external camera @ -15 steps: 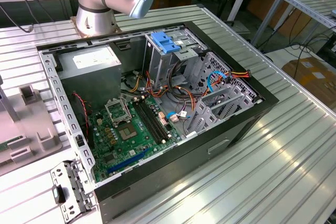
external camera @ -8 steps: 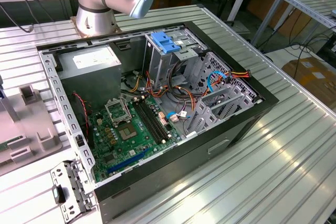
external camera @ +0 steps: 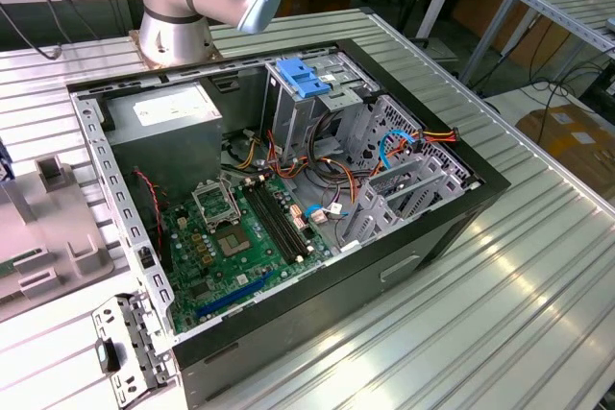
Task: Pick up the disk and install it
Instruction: 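Pick up the disk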
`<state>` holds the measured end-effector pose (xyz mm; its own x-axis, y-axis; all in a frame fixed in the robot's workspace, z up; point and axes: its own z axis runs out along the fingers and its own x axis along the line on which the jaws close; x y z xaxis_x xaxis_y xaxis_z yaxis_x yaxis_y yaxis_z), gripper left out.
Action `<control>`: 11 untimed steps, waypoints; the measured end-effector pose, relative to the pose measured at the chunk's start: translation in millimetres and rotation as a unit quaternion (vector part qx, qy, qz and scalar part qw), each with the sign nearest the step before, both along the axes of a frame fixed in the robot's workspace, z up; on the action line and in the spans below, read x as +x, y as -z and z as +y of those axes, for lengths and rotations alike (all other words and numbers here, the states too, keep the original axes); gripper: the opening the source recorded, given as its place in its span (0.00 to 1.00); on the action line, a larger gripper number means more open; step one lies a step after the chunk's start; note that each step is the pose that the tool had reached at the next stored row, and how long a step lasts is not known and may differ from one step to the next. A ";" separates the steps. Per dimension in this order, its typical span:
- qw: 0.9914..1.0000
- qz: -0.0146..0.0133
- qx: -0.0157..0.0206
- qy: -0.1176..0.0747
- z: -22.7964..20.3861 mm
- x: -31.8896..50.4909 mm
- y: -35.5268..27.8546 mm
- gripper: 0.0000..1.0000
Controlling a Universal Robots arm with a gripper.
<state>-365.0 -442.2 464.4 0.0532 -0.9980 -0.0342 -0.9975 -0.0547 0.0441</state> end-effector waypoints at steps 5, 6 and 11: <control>1.000 0.000 0.000 0.000 -0.4 2.4 0.1 0.37; 1.000 0.000 0.000 0.000 -0.4 2.9 0.0 0.37; 1.000 0.000 0.000 0.000 -0.7 5.4 0.1 0.37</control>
<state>-359.6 -442.9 464.3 0.0532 -0.9980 -0.0342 -0.9975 -0.0547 0.0441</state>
